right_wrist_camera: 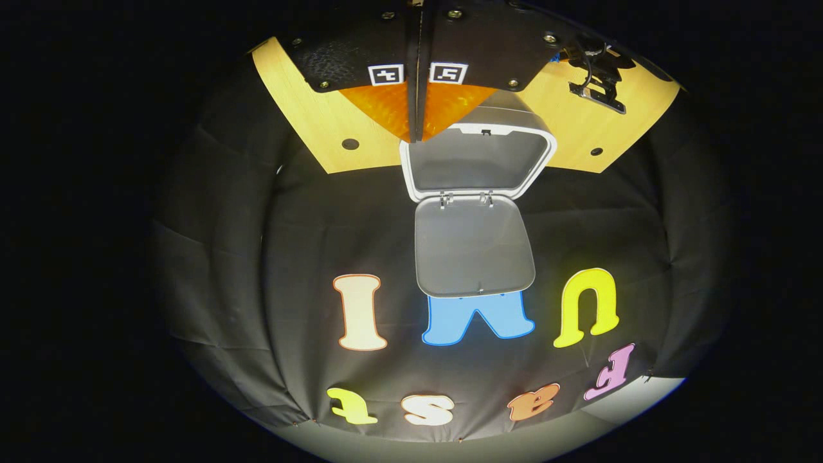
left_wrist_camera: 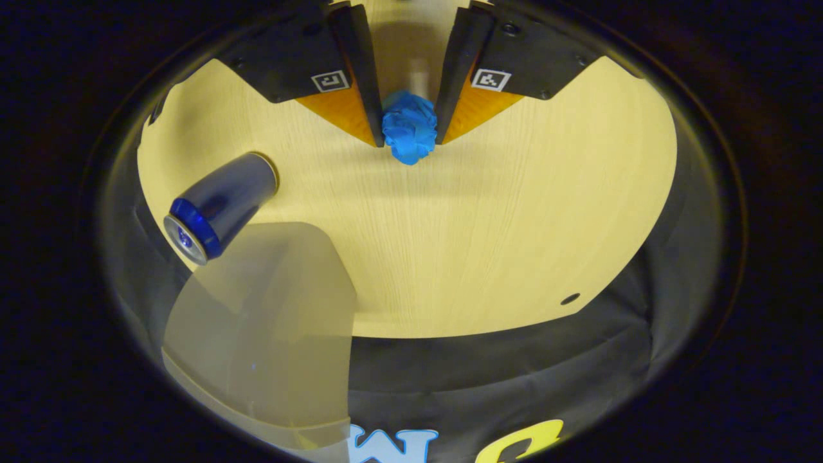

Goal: Press the lid of the desktop garbage bin to open it, pick up the crumpled paper on the desktop and throw it into the bin, then pick up the pop can on the desktop and drop it into the bin, and finally close the garbage bin lid.

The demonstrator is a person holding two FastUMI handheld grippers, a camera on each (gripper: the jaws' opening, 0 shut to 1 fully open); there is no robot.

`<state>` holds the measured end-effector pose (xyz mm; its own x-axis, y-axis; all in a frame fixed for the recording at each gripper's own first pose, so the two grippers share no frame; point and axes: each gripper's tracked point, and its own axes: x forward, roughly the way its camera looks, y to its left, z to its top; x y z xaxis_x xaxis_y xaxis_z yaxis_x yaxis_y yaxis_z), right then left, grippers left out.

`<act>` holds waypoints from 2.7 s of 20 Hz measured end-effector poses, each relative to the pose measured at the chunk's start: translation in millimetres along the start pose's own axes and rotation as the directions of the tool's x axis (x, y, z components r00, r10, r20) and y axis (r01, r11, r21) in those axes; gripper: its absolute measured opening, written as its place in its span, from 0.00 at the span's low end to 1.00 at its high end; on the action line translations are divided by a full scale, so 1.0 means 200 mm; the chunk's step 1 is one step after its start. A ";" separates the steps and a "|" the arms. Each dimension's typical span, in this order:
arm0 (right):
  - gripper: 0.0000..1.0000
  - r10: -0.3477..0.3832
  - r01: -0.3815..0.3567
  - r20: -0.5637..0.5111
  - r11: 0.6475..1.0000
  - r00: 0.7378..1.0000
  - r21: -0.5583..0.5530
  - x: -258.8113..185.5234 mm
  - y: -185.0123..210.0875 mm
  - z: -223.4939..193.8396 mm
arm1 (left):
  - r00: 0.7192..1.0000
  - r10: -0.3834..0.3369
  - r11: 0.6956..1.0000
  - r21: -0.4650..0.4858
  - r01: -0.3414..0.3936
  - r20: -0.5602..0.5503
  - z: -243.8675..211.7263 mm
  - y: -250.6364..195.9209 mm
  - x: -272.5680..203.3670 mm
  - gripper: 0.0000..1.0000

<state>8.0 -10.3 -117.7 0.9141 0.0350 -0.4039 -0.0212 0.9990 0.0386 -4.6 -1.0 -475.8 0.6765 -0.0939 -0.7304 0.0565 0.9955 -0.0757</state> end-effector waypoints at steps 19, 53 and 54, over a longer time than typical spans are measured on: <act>0.01 0.057 -0.055 -0.043 0.997 0.997 0.052 0.02 0.05 -0.10 | 0.894 -0.054 0.998 0.062 0.029 0.445 1.08 -0.12 -0.57 0.54; 0.01 0.060 -0.053 -0.112 0.996 0.992 0.068 0.07 0.02 -0.22 | 0.740 -0.254 0.963 0.232 0.136 0.623 1.83 -0.77 -0.78 0.97; 0.01 0.069 -0.061 -0.120 0.996 0.990 0.070 0.07 0.04 -0.23 | 0.740 -0.251 0.964 0.230 0.133 0.623 1.83 -0.76 -0.78 0.97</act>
<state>2.0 -1.6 -165.3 0.8555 0.1066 -0.5067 -0.0484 0.9907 0.1268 149.8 -134.1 -101.7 0.9445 -0.3132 -0.0987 0.3134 0.9495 -0.0143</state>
